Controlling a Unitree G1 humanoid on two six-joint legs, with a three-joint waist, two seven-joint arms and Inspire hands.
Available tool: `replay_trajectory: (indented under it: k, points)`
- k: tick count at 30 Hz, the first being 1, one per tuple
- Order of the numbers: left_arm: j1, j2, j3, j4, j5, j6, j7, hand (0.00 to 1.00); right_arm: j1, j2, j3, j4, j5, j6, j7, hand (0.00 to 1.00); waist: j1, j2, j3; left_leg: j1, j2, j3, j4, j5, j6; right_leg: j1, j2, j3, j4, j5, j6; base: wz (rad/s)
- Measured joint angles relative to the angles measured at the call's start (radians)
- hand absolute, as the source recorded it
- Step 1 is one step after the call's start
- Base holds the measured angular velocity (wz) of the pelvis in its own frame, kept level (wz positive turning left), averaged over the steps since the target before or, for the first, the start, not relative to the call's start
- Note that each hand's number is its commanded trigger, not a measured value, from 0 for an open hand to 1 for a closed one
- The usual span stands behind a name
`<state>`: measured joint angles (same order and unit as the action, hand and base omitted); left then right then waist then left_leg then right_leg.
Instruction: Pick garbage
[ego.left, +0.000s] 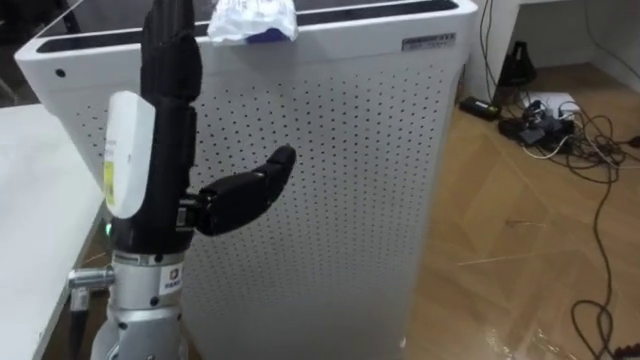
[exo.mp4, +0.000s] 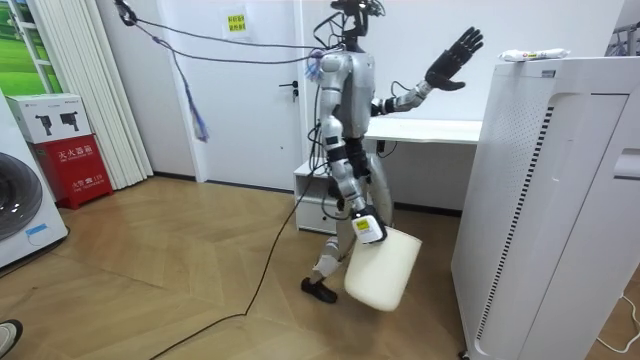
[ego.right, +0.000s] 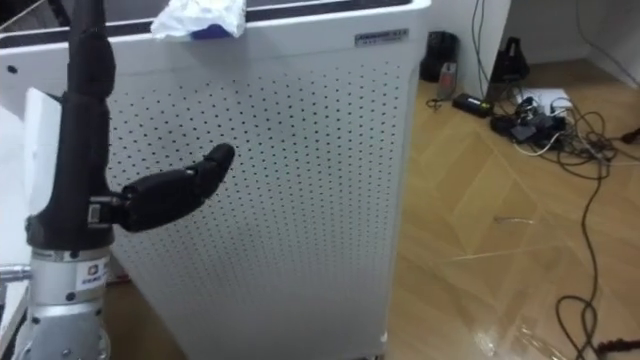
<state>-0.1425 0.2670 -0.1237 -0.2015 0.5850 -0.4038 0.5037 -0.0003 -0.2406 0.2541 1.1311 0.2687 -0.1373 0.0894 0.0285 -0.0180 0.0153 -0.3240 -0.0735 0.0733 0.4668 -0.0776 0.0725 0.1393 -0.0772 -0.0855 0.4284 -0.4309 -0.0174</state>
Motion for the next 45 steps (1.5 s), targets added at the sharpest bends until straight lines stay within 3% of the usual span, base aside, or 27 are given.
replay_trajectory:
  k: [3, 4, 5, 7, 8, 9, 11, 12, 13, 15, 16, 18, 22, 30, 38, 45]
  points:
    - [-0.035, 0.001, 0.001, 0.0, 0.056, -0.003, 0.027, 0.0, -0.001, 0.002, 0.0, -0.009, -0.001, -0.002, 0.008, 1.0, 0.002, 0.01, 0.0004, 0.017, -0.018, 0.032, 0.066, -0.071, 0.032, -0.013, -0.046, -0.04, 0.149, 0.001, 0.025, 0.07]
    - [-0.045, 0.001, 0.002, 0.0, 0.085, -0.003, 0.033, 0.0, 0.001, 0.003, 0.001, -0.008, 0.001, -0.002, 0.012, 1.0, 0.002, 0.015, 0.0005, 0.041, -0.027, 0.039, 0.066, -0.099, 0.042, -0.042, -0.066, -0.043, 0.24, 0.021, 0.056, 0.09]
    - [-0.048, 0.003, 0.003, -0.001, 0.097, -0.005, 0.039, 0.0, 0.002, 0.003, 0.0, -0.008, 0.002, -0.002, 0.012, 1.0, 0.003, 0.017, 0.0005, 0.051, -0.028, 0.046, 0.06, -0.118, 0.049, -0.058, -0.074, -0.042, 0.288, 0.037, 0.071, 0.0]
    - [-0.05, 0.008, 0.003, -0.007, 0.143, -0.004, 0.066, 0.0, 0.002, 0.002, -0.002, -0.009, 0.002, -0.002, 0.01, 1.0, 0.012, 0.049, -0.0005, 0.1, -0.029, 0.039, 0.041, -0.148, 0.063, -0.12, -0.086, -0.036, 0.432, 0.127, 0.085, -0.11]
    - [-0.05, 0.009, 0.004, -0.011, 0.153, -0.003, 0.073, 0.0, 0.001, 0.002, -0.002, -0.009, 0.002, -0.002, 0.01, 1.0, 0.014, 0.058, -0.0014, 0.111, -0.027, 0.032, 0.029, -0.149, 0.063, -0.137, -0.084, -0.036, 0.442, 0.119, 0.087, -0.08]
    - [-0.053, 0.014, 0.004, -0.025, 0.154, -0.002, 0.08, 0.0, 0.002, 0.002, -0.001, -0.018, 0.002, -0.003, 0.015, 1.0, 0.018, 0.068, -0.0019, 0.128, -0.022, 0.03, -0.004, -0.144, 0.065, -0.187, -0.086, -0.043, 0.44, 0.082, 0.086, 0.0]
    - [-0.067, 0.031, 0.005, -0.044, 0.155, -0.004, 0.084, 0.0, 0.007, 0.004, -0.001, -0.036, -0.001, -0.003, 0.025, 1.0, 0.024, 0.07, -0.0016, 0.144, -0.016, 0.029, -0.028, -0.137, 0.067, -0.265, -0.088, -0.048, 0.374, 0.051, 0.083, 0.08]
    - [-0.07, 0.035, 0.007, -0.049, 0.155, -0.008, 0.091, 0.0, 0.013, 0.004, -0.001, -0.042, -0.004, -0.006, 0.027, 1.0, 0.029, 0.07, -0.0011, 0.162, -0.012, 0.027, -0.044, -0.138, 0.066, -0.296, -0.089, -0.052, 0.267, 0.053, 0.082, 0.08]
    - [-0.069, 0.034, 0.008, -0.05, 0.155, -0.008, 0.104, 0.0, 0.013, 0.005, 0.001, -0.042, -0.005, -0.005, 0.029, 1.0, 0.034, 0.069, -0.0005, 0.182, -0.011, 0.022, -0.062, -0.139, 0.061, -0.299, -0.088, -0.048, 0.129, 0.082, 0.079, 0.12]
    - [-0.055, 0.034, 0.006, -0.051, 0.155, -0.013, 0.117, 0.0, 0.019, 0.006, 0.002, -0.038, -0.006, -0.004, 0.032, 1.0, 0.029, 0.06, 0.0035, 0.216, -0.009, -0.003, -0.084, -0.144, 0.05, -0.277, -0.077, -0.05, 0.027, 0.207, 0.082, 0.3]
    - [-0.052, 0.038, 0.008, -0.054, 0.156, -0.016, 0.122, 0.0, 0.024, 0.003, 0.001, -0.038, -0.008, -0.003, 0.034, 1.0, 0.037, 0.068, -0.0032, 0.235, 0.0, -0.013, -0.108, -0.142, 0.04, -0.25, -0.057, -0.063, -0.018, 0.216, 0.074, 0.26]
    - [-0.051, 0.044, 0.012, -0.072, 0.174, -0.011, 0.125, 0.0, 0.017, 0.004, 0.001, -0.034, -0.008, -0.003, 0.041, 1.0, 0.044, 0.067, -0.0033, 0.249, 0.01, -0.026, -0.133, -0.138, 0.029, -0.221, -0.041, -0.078, -0.062, 0.227, 0.068, 0.11]
    - [-0.006, 0.045, 0.008, -0.134, 0.218, -0.004, 0.116, 0.0, 0.013, 0.004, 0.003, -0.012, -0.008, 0.0, 0.077, 1.0, 0.052, 0.053, -0.0078, 0.268, 0.022, -0.046, -0.169, -0.132, 0.013, -0.184, -0.023, -0.099, -0.115, 0.233, 0.058, 0.1]
    - [-0.005, 0.061, 0.003, -0.172, 0.218, -0.003, 0.089, 0.0, 0.01, 0.004, 0.006, -0.012, -0.015, 0.005, 0.092, 1.0, 0.05, 0.028, 0.0007, 0.308, 0.03, -0.063, -0.203, -0.132, 0.003, -0.118, -0.006, -0.116, -0.189, 0.244, 0.054, 0.07]
    - [-0.005, 0.089, -0.002, -0.193, 0.217, 0.012, 0.044, 0.0, 0.005, 0.002, 0.0, -0.055, -0.109, 0.017, 0.106, 1.0, 0.044, 0.044, -0.0063, 0.338, 0.03, -0.051, -0.233, -0.132, 0.004, -0.099, -0.003, -0.109, -0.21, 0.253, 0.057, -0.05]
    - [0.024, 0.128, -0.067, -0.184, 0.211, 0.055, -0.019, 0.0, -0.013, -0.02, 0.0, -0.058, -0.14, 0.026, 0.164, 1.0, 0.025, 0.064, -0.0038, 0.345, 0.028, -0.056, -0.246, -0.127, 0.004, -0.085, -0.002, -0.112, -0.224, 0.26, 0.058, 0.03]
